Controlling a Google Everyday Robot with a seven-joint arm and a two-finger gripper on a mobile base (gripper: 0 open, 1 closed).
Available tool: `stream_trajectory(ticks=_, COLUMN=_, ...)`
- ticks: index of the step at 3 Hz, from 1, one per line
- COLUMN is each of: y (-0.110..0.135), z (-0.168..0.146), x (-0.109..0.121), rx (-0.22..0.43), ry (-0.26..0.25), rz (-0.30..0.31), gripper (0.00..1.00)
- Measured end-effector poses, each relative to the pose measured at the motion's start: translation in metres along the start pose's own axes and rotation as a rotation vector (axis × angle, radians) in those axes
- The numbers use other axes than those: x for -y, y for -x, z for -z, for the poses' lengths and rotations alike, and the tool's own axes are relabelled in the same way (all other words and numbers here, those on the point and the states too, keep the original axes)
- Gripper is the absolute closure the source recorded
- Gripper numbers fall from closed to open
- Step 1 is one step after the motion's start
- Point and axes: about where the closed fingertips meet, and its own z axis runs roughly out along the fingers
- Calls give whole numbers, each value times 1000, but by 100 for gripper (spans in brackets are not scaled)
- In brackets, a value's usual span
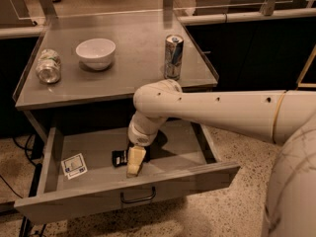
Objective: Pick rxbar chocolate from top drawer and place on counter
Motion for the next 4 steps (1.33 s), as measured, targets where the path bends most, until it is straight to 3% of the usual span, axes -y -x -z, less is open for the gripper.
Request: stream_trajectory(ticks=4, y=-25, z=-21, x=2, rx=-21, ry=13, rz=-61, gripper=0)
